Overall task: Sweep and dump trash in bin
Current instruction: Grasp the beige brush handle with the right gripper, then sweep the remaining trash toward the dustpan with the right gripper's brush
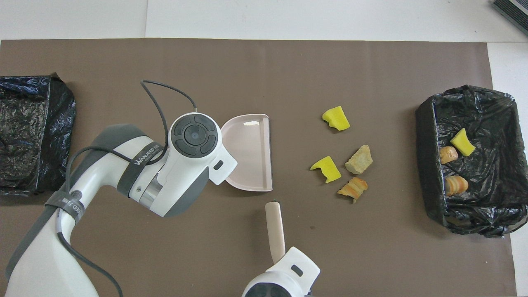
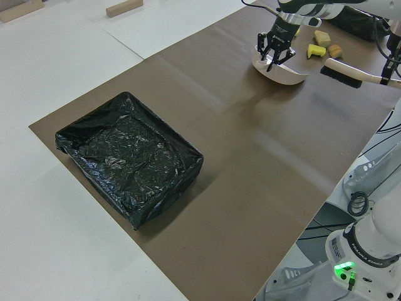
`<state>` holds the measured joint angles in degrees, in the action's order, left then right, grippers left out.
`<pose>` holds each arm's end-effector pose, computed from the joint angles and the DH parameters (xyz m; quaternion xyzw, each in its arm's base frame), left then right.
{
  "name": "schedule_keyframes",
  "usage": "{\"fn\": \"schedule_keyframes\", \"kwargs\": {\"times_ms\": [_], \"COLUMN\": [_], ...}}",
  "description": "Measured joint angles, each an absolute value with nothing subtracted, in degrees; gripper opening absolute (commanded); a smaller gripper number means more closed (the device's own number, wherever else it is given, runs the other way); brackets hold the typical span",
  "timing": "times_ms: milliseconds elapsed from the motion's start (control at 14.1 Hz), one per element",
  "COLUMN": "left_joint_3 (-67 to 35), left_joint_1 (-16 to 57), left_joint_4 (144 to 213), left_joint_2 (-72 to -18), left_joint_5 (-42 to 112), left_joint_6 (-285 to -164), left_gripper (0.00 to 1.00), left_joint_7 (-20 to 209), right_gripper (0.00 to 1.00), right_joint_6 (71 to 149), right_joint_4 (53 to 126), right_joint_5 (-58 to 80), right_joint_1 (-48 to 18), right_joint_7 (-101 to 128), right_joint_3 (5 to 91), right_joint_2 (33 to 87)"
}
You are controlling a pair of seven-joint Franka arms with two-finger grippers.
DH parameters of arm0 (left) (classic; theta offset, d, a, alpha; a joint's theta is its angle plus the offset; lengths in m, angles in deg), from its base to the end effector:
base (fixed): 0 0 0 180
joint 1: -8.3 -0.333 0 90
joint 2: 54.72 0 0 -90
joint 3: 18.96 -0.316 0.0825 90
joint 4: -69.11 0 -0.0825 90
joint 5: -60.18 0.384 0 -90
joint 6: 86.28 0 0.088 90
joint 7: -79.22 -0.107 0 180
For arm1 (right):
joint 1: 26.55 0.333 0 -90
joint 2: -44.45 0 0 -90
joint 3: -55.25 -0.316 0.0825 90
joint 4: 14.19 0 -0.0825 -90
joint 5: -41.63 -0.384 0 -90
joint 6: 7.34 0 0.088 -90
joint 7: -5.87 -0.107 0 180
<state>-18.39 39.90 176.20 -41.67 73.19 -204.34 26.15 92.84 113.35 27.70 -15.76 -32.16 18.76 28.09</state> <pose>0.5228 -0.3144 0.3918 -0.6939 0.7132 0.0354 0.0930 0.2832 0.3549 0.4488 0.9922 0.0244 -0.1096 0.0550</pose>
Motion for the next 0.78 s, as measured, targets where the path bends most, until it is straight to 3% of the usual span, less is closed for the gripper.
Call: {"fn": "schedule_keyframes", "kwargs": {"times_ms": [212,354,779], "left_joint_3": [-18.31,-18.35,-18.39], "left_joint_1": [41.59,42.31,43.97], "left_joint_4": [176.34,176.57,178.29], "left_joint_2": [-41.76,-41.79,-42.14], "left_joint_5": [72.35,70.10,67.72], "left_joint_6": [-203.90,-202.43,-201.84], "left_gripper": [0.00,0.00,0.00], "left_joint_7": [28.28,28.74,34.74], "right_gripper": [0.00,0.00,0.00], "right_joint_6": [88.05,88.56,97.93], "right_joint_4": [115.18,116.54,117.69], "right_joint_5": [29.39,34.70,53.57], "right_joint_1": [-16.23,-17.63,-18.99], "right_joint_7": [-25.47,-19.84,-8.04], "right_joint_3": [27.07,32.23,46.14], "right_joint_2": [21.78,21.33,30.93]}}
